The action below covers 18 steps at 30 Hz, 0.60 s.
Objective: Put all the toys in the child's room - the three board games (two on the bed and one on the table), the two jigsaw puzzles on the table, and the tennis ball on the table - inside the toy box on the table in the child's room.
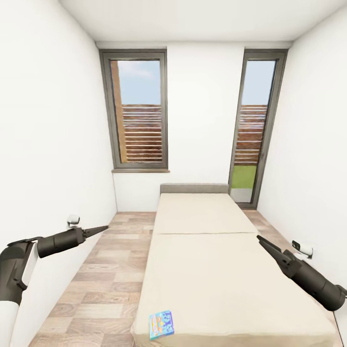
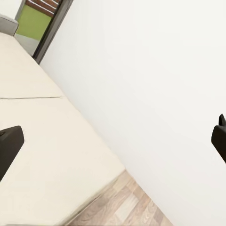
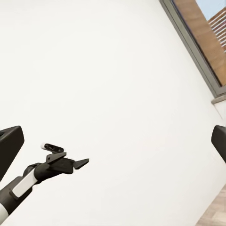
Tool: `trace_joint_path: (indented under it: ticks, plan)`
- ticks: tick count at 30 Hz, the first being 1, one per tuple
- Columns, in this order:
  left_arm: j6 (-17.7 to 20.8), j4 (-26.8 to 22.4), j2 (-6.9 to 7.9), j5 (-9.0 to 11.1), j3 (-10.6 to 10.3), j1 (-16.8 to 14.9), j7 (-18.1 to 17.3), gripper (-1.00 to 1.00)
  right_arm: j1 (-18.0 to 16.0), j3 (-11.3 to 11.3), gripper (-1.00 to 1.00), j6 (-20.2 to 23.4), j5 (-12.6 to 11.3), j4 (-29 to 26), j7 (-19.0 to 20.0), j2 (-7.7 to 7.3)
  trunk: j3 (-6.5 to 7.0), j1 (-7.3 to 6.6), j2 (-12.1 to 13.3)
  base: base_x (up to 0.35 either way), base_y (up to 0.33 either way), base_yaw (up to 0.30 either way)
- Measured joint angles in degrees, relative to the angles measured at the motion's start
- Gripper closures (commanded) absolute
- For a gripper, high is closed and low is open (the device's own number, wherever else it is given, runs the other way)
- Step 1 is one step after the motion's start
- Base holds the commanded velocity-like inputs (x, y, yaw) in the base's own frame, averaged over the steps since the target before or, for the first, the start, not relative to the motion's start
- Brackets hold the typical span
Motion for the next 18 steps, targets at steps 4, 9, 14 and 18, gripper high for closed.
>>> trace_joint_path:
  ticks: [4,9,14,18]
  plan:
    - [0.00,0.01,0.00,0.00,0.00,0.01,-0.02,-1.00,0.00,-0.03,-1.00,-0.01,0.04,0.05,0.02,-0.02,0.09,0.00,0.00,-0.072,0.000,0.149]
    - [0.00,0.02,-0.01,-0.01,-0.01,0.02,0.00,-1.00,0.01,-0.05,-1.00,-0.01,0.08,0.04,0.01,0.00,0.11,-0.01,0.00,-0.016,0.000,0.033]
    - [0.00,0.02,-0.01,-0.01,-0.01,0.01,0.07,-1.00,0.01,-0.06,-1.00,0.04,0.03,0.06,-0.06,-0.02,0.11,-0.01,0.00,-0.003,0.000,0.007]
    - [0.04,0.02,-0.01,-0.01,-0.01,0.02,0.10,-1.00,0.01,-0.07,-1.00,0.06,0.03,0.07,-0.04,-0.03,0.04,-0.01,0.00,-0.001,0.000,0.002]
